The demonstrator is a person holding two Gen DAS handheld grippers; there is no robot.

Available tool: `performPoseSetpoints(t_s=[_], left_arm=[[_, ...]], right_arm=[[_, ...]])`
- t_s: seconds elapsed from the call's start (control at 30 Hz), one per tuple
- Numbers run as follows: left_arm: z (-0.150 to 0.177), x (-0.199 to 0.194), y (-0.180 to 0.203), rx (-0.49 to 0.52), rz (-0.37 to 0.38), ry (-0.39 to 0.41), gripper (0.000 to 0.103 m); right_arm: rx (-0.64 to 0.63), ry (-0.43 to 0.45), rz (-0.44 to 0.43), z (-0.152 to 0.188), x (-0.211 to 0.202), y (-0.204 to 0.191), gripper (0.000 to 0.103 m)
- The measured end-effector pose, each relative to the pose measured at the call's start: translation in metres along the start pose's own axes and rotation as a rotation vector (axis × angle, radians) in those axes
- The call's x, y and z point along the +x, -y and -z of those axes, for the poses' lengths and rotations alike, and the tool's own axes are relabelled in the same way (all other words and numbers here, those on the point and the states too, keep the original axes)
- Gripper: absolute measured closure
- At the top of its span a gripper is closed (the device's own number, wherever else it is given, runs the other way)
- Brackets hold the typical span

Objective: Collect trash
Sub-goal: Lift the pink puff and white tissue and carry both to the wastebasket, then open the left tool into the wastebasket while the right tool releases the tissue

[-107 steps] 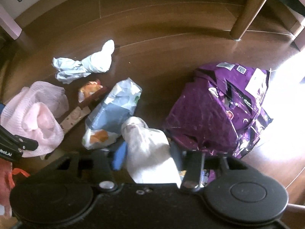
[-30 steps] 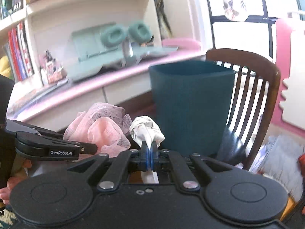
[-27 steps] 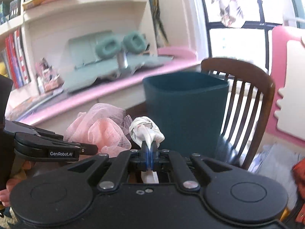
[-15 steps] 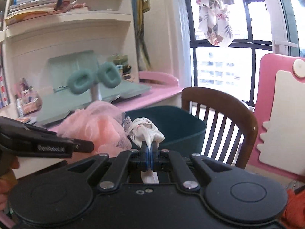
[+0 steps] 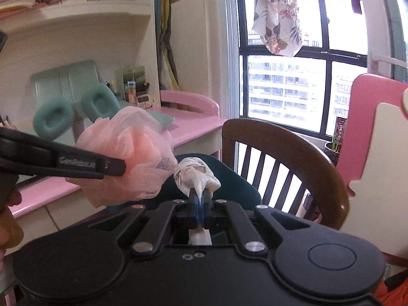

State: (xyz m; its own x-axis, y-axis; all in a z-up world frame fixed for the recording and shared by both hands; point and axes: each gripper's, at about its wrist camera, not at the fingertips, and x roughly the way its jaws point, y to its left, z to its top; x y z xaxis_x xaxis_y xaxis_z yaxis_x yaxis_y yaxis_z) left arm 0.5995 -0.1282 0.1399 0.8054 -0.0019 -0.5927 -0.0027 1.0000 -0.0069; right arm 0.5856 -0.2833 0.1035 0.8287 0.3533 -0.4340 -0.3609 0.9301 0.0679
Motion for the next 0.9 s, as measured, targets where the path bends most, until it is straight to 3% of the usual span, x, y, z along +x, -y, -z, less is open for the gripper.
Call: performPoseSetpoints(t_s=[0.3, 0.57, 0.9], left_arm=[[0.006, 0.060, -0.006, -0.019, -0.010, -0.090, 0.083], [0.021, 0.092, -0.007, -0.007, -0.021, -0.168, 0.083], [0.032, 0.102, 0.009, 0.093, -0.063, -0.200, 0.081]], right_arm=[[-0.022, -0.080, -0.009, 0.004, 0.052, 0.000, 0.101], [-0.034, -0.139, -0.009, 0.021, 0.074, 0.004, 0.101], [-0.068, -0.161, -0.022, 0.027, 0.074, 0.002, 0.086]])
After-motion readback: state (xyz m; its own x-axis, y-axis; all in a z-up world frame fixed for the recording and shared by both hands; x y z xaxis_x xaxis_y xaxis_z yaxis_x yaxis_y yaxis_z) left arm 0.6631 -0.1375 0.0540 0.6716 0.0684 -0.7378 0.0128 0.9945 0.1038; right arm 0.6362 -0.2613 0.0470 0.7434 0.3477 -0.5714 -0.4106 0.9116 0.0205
